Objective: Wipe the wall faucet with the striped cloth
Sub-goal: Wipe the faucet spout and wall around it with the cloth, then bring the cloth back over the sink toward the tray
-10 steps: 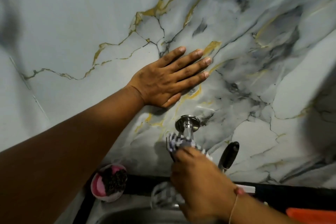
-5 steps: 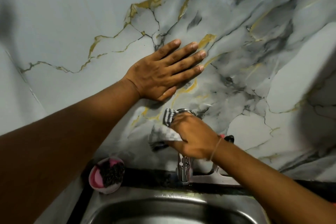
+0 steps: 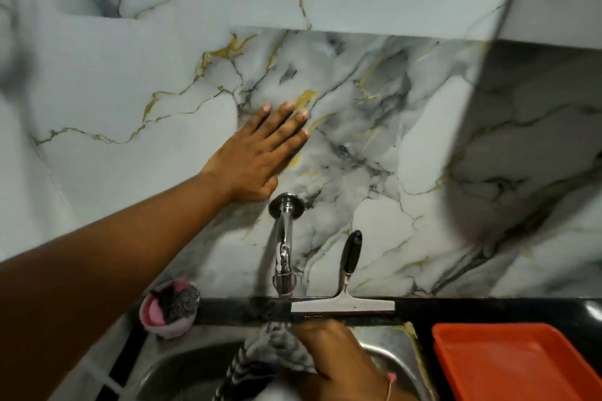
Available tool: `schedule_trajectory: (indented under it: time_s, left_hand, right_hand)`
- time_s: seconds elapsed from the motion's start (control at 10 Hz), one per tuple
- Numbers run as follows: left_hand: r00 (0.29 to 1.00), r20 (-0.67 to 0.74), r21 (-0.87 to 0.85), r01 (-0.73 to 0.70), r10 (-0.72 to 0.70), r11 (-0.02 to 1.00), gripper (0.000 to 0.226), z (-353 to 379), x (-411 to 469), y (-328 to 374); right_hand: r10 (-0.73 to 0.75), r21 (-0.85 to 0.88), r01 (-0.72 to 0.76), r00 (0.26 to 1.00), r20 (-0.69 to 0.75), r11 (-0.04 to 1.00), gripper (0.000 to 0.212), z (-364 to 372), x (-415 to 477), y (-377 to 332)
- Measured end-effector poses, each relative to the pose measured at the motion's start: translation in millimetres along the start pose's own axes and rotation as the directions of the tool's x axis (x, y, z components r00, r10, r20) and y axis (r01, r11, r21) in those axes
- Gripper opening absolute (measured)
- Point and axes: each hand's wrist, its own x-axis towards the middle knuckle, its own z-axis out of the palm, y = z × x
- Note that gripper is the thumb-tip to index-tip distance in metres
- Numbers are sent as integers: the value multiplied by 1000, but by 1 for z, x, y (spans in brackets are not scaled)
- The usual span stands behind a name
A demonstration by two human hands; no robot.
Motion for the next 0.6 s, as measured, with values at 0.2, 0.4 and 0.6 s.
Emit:
schedule_trajectory:
  time_s: [0.2, 0.4, 0.6]
  left_hand:
    - [821, 522, -851, 520, -230, -74, 34, -69, -18, 120]
    - [640, 704, -97, 516, 309, -851, 86, -94, -58, 227]
    - [579, 719, -211, 709, 385, -673, 29, -83, -54, 347]
  right_hand:
    - [318, 670, -171, 942, -103, 722, 30, -37, -52, 6]
    - [572, 936, -116, 814, -103, 334, 27, -75, -108, 45]
    - [764, 932, -306, 643, 53, 193, 23, -75, -184, 136]
